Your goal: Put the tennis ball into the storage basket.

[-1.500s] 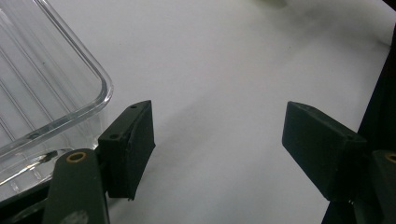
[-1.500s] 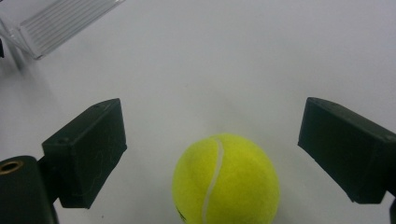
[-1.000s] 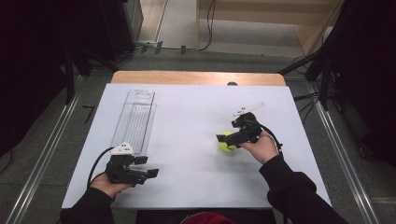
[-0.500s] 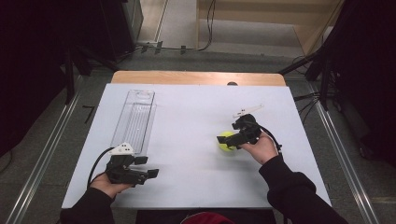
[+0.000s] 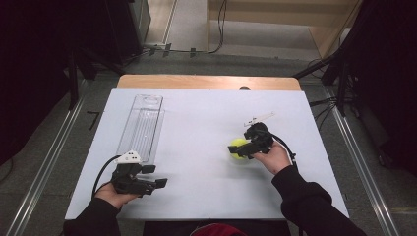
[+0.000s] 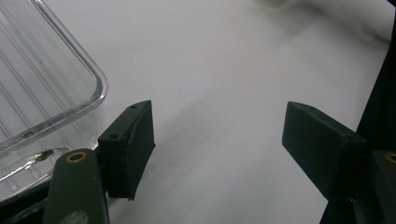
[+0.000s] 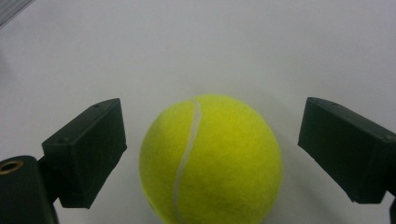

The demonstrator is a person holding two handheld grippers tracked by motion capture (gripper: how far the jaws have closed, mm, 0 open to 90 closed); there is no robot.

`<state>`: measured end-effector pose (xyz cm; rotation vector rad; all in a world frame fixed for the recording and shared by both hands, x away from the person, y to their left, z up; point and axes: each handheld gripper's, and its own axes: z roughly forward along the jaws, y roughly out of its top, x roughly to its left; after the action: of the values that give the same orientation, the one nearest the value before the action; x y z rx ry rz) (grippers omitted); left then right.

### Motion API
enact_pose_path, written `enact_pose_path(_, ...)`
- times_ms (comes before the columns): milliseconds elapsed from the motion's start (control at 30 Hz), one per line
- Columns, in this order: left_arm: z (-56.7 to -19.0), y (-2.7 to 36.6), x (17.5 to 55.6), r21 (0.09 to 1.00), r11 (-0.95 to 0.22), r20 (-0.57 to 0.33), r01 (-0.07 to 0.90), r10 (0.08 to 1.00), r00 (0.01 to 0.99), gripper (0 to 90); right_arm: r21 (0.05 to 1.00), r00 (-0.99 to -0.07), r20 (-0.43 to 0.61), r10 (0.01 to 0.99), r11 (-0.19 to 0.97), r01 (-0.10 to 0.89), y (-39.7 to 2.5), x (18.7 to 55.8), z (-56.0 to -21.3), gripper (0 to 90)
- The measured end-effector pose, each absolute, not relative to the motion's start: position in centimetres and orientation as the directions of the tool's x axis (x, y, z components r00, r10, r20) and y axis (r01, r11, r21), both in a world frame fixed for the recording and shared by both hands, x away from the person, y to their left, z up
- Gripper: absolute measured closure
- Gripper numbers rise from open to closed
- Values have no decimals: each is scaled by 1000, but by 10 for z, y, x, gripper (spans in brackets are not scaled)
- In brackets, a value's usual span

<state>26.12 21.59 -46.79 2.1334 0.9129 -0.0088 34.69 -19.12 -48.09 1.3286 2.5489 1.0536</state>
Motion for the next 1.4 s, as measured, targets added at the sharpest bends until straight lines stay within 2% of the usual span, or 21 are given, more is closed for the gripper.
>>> enact_pose_path(300, -468, 216, 261, 669, -424, -291, 611, 607, 739, 263, 594, -605, 260, 753, 370, 715, -193, 347, -490, 57)
enact_pose_path(967, -468, 216, 261, 669, -428, -289, 608, 604, 743, 263, 563, -600, 241, 763, 393, 727, -190, 343, -504, 58)
enact_pose_path(1067, -468, 215, 261, 668, -429, -287, 608, 605, 743, 263, 570, -613, 260, 746, 394, 721, -190, 342, -504, 133)
enact_pose_path(1200, -468, 215, 261, 668, -430, -287, 608, 605, 743, 263, 565, -620, 263, 740, 403, 720, -188, 341, -504, 169)
enact_pose_path(1267, -468, 215, 260, 668, -429, -288, 609, 605, 742, 263, 566, -628, 281, 726, 403, 719, -188, 341, -503, 221)
enact_pose_path(1400, -468, 215, 260, 667, -430, -287, 609, 606, 742, 263, 566, -630, 275, 726, 408, 716, -188, 341, -503, 223)
